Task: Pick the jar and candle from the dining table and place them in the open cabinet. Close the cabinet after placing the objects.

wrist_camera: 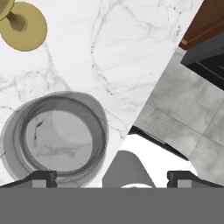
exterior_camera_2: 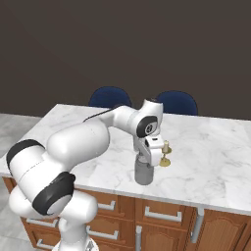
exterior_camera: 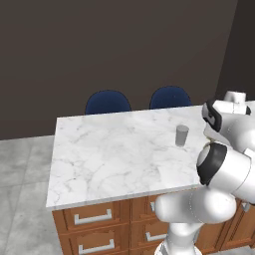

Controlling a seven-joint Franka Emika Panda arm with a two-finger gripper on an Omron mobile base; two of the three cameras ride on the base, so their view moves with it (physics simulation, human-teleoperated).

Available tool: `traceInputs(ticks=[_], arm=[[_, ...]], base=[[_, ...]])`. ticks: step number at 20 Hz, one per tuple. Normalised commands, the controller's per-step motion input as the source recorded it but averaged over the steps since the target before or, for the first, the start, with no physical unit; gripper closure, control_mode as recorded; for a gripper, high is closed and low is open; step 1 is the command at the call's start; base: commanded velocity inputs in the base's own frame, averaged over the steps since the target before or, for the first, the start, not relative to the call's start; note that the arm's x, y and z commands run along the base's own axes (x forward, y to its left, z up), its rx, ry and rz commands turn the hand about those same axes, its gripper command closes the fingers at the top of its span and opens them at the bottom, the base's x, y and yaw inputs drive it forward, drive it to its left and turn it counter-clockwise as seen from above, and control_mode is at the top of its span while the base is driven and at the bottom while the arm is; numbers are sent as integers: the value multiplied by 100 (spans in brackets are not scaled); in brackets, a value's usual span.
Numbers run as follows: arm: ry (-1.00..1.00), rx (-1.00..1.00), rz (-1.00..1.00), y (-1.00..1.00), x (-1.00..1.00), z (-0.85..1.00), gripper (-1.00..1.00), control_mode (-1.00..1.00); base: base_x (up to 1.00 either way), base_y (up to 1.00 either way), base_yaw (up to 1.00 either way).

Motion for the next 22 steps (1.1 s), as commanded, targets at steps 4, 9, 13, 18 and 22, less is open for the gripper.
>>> traceInputs(ticks=[4,9,13,18,22], arm=[[0,0,0,0,9,-6,-100,-100],[0,0,0,0,6,-9,-100,-100],[0,0,0,-1,4,-8,-100,-100],[0,0,0,-5,3,-6,-100,-100],[0,0,0,-7,3,-2,-100,-100]], base=[[0,0,0],[0,0,0],[0,0,0],[0,0,0],[0,0,0]])
